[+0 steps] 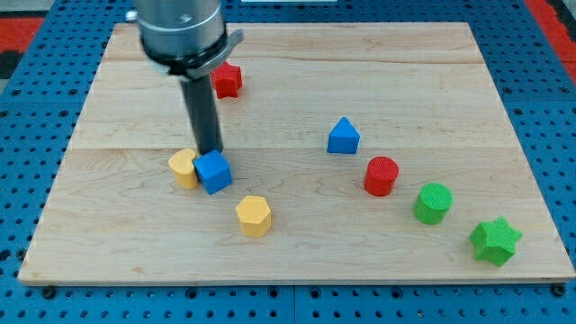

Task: Slide the yellow heart above the blue cube

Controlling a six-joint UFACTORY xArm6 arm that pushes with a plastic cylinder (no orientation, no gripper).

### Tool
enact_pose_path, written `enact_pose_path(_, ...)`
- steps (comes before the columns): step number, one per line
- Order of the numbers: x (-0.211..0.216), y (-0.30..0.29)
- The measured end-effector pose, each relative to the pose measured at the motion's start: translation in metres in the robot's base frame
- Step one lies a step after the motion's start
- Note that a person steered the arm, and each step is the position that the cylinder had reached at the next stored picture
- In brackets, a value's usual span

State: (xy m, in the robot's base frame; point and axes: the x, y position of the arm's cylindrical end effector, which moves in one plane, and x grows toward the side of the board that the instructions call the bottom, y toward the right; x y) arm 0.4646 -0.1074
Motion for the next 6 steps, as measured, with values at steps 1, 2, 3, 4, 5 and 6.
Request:
enact_pose_path(1, 0.024, 0.019)
enact_pose_path(2, -0.012, 0.015)
enact_pose_path(3, -0.031, -0.068)
enact_pose_path(4, 0.018, -0.064)
enact_pose_path(5, 0.063, 0.006)
enact_pose_path(6, 0.071, 0.018)
